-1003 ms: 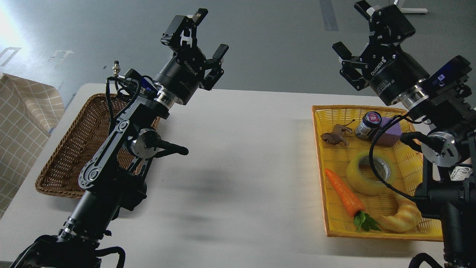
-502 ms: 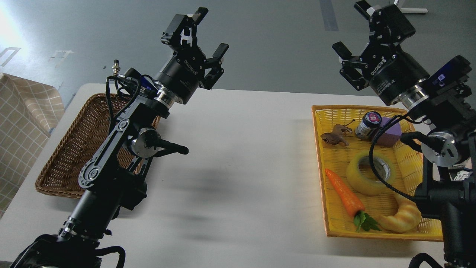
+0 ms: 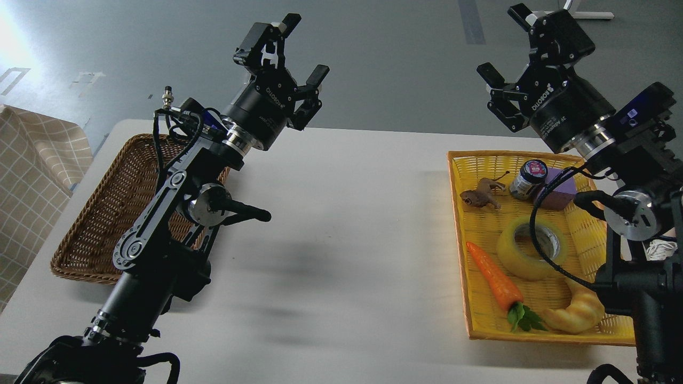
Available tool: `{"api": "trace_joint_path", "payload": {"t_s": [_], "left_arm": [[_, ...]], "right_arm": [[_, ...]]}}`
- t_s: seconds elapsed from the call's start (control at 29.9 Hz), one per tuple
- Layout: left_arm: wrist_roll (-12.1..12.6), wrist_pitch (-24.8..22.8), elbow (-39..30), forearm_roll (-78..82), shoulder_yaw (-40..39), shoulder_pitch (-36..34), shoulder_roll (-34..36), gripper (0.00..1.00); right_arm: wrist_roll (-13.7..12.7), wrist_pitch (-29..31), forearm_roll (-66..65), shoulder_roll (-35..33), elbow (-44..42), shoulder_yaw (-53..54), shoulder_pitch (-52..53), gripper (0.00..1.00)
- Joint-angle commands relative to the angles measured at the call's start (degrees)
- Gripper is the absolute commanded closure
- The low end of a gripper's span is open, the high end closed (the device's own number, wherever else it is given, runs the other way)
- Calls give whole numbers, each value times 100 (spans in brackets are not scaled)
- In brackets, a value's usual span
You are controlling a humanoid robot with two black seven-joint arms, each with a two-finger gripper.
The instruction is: Place and transfer tape with both arms
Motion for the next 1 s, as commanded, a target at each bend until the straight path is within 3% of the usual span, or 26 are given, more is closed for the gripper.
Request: {"api": "trace_joint_path", "payload": {"t_s": [0.0, 0.54, 0.97], "left_arm": [[0, 1, 0, 1, 11, 17, 0, 2], [44, 27, 87, 1, 2, -18, 0, 2], [246, -52, -9, -43, -15, 122, 0, 2]], "right_arm": [[0, 0, 0, 0, 11, 0, 8, 0], [-9, 0, 9, 0, -24, -123, 52, 0], [9, 0, -53, 0, -7, -404, 105, 0]]}}
